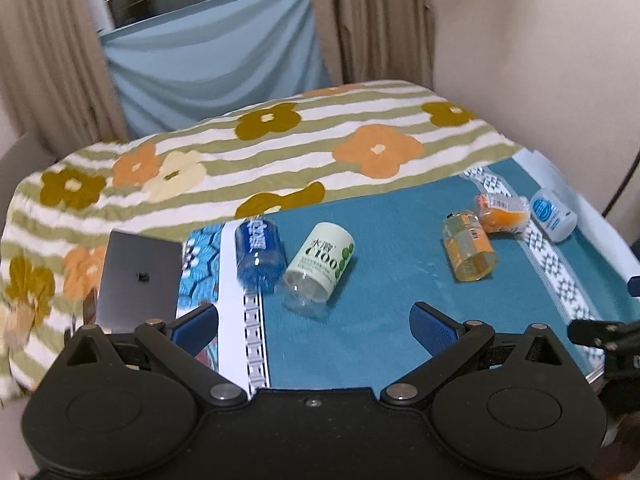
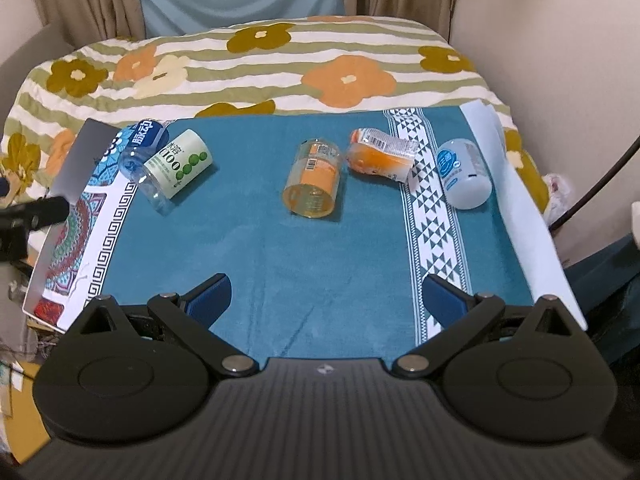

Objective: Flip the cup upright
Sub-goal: 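Move the left gripper to the white-green cup lying on its side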

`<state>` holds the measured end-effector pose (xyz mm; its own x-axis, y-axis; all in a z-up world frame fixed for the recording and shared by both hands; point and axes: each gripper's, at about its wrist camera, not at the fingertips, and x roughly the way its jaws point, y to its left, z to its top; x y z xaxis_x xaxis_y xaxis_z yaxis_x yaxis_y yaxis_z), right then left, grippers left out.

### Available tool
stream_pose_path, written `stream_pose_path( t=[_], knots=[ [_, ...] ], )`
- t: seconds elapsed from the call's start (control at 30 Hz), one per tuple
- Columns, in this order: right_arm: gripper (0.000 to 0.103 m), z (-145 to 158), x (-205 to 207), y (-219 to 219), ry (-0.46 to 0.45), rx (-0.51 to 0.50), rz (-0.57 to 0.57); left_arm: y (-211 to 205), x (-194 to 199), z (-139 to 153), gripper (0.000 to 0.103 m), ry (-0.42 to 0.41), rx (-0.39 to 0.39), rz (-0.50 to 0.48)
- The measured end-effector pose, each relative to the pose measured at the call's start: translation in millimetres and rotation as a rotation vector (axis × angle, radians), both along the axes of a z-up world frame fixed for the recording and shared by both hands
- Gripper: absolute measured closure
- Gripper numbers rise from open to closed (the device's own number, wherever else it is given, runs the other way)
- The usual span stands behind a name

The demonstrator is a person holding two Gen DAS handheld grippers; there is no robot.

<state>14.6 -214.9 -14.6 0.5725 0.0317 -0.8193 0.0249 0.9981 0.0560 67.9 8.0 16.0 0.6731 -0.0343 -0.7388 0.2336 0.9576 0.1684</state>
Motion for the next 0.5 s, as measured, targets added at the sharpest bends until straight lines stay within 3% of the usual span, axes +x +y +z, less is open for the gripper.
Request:
stream_pose_path(
  t=[0.5],
  knots=[
    [0.0, -55.5, 24.7, -2.3, 0.087, 0.024, -0.067, -25.4, 108.6, -60.7, 0.005, 0.112, 0.149, -0.297]
  ],
)
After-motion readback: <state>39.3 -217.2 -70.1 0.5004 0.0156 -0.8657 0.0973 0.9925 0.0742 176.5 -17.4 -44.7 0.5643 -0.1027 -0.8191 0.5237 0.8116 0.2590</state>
